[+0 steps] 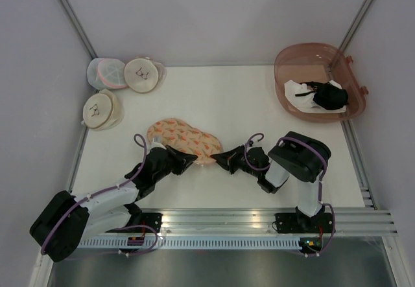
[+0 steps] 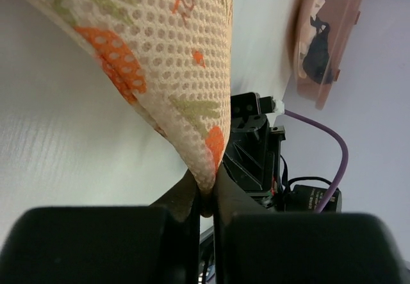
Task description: Unzip the laundry bag and remove the bra
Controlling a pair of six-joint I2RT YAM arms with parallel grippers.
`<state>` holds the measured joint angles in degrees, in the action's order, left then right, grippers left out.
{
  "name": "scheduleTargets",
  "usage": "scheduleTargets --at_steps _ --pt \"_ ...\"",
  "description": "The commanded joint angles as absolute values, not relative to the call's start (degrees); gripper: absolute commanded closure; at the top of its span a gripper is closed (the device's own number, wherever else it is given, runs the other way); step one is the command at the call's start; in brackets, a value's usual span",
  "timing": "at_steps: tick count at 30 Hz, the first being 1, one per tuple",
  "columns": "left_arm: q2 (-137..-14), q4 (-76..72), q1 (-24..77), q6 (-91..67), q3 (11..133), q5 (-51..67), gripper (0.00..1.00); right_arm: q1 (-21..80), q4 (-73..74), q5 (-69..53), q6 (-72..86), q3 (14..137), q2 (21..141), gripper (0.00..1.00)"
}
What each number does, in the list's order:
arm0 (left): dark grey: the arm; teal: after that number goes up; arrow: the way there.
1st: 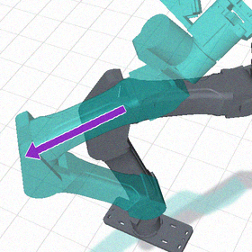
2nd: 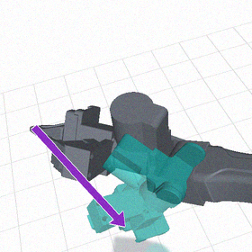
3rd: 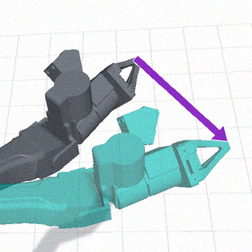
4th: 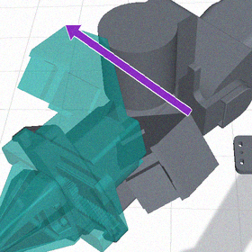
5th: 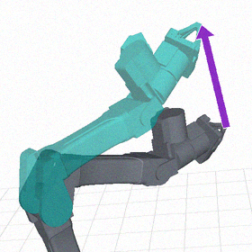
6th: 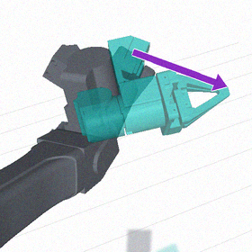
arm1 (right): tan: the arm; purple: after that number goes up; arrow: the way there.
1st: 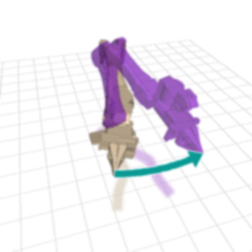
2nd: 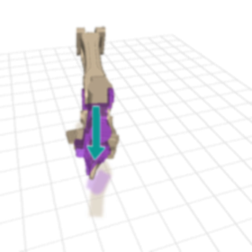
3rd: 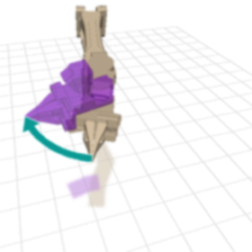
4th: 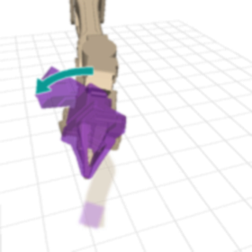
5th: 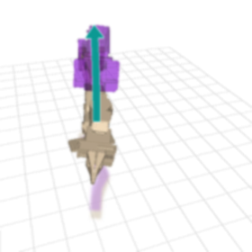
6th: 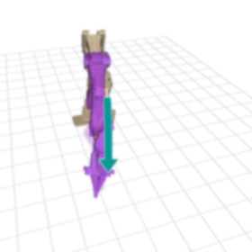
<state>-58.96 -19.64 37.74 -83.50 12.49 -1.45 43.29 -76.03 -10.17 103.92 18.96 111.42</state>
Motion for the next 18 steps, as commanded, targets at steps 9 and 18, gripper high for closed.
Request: scheduleTargets --at_steps 9,18 --pt "-56.6 -16.36 37.88 -79.11 18.19 -7.99 0.98 43.86 -92.65 -18.63 91.25 16.53 102.75 0.02" --pt "-59.32 -10.28 35.16 -79.98 23.9 -3.35 0.98 47.09 -32.02 -11.93 37.98 30.55 75.88 0.02"
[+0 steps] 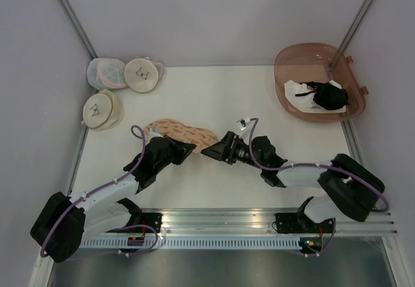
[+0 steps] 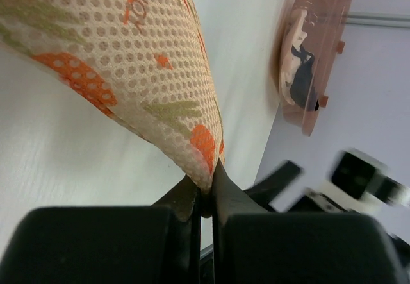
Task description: Unzip the laundry bag and remove the bra
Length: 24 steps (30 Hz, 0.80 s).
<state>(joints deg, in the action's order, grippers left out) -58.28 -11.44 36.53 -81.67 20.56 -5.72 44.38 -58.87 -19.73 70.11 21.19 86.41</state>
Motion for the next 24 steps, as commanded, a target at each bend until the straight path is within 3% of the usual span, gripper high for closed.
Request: scheduleTargets --at_steps 1,2,6,11,12,16,24 --pt "-60.37 -10.28 34.81 -79.72 25.04 -2.21 0.98 50.15 -17.03 -1.69 31.09 33.11 71.59 0.02" --pt "-60.82 -10.37 34.11 -79.8 25.48 -1.07 0.98 56.36 -13.48 11.56 26.07 34.7 70.59 0.02" --pt "-63.72 -13.09 32.08 -80.86 26.72 5.88 0.98 58.01 -11.77 22.66 17.24 34.11 68.56 0.02" --pt "-66.18 -16.95 29.63 -83.14 27.51 11.5 0.98 57.83 -13.97 24.08 18.45 32.96 69.52 0.06" --pt "-66.36 -17.31 29.18 -83.32 27.6 11.95 0.98 57.83 -14.58 24.0 18.81 32.35 69.61 0.17" --pt "-67.23 -19.15 26.72 -85.25 28.04 14.41 0.98 57.83 -17.57 22.51 19.69 31.38 69.52 0.41" --pt "-71.71 -22.93 25.31 -88.33 29.53 16.43 0.98 58.36 -20.47 17.84 22.67 31.46 70.31 0.44"
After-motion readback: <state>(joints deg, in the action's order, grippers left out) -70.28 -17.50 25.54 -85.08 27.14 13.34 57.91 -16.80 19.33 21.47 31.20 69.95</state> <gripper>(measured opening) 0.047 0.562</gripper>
